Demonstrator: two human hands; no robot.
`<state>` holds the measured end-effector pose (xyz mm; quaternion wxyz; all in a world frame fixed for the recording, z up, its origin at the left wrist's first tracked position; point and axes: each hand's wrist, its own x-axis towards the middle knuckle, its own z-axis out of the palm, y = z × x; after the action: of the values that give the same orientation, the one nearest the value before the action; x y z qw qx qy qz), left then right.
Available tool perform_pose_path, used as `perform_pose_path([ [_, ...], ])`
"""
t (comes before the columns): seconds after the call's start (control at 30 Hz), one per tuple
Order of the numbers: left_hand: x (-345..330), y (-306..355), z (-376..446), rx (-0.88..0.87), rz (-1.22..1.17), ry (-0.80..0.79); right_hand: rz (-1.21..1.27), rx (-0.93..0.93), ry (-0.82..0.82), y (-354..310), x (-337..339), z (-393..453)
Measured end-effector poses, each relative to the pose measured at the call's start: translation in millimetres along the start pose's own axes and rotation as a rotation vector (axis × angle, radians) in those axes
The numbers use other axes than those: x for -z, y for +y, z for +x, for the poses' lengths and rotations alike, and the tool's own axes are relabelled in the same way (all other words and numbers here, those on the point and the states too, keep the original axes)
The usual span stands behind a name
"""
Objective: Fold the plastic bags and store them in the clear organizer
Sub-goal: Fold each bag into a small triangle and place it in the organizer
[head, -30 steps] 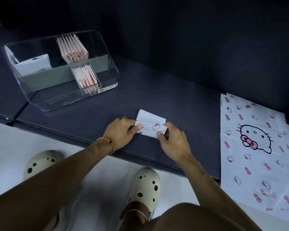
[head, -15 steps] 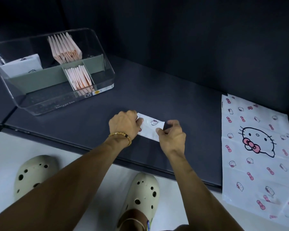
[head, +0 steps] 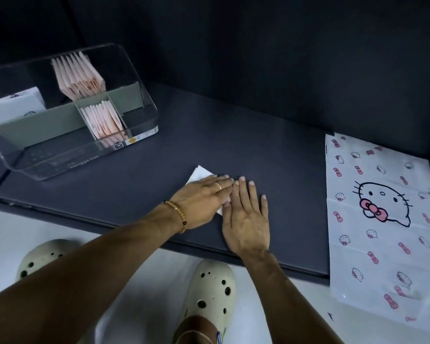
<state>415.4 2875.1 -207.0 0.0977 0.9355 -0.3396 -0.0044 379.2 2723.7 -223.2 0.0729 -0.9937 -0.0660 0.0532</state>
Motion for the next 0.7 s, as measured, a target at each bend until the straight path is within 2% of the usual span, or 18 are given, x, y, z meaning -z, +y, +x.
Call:
perform_pose_path([
  [0.2,-3,-32,-5,0.025,-0.104,-0.065,-0.008,0.004,0.037,-2,2,-1],
  [0.3,0,-56,-13,0.127,-0.114,-0.09,-0.002,-0.009,0.042,-3,3,-1],
  [0.43,5,-76,-21,0.174,-0.101,-0.144,-0.01,-0.014,0.045,-3,4,-2],
  [0.6,8,-78,-31,0.249,-0.072,-0.115,-0.006,0.001,0.039,-3,3,-2],
  [0.7,14,-66,-26,0.36,-0.167,-0.063,0.001,-0.001,0.053,-3,3,-1],
])
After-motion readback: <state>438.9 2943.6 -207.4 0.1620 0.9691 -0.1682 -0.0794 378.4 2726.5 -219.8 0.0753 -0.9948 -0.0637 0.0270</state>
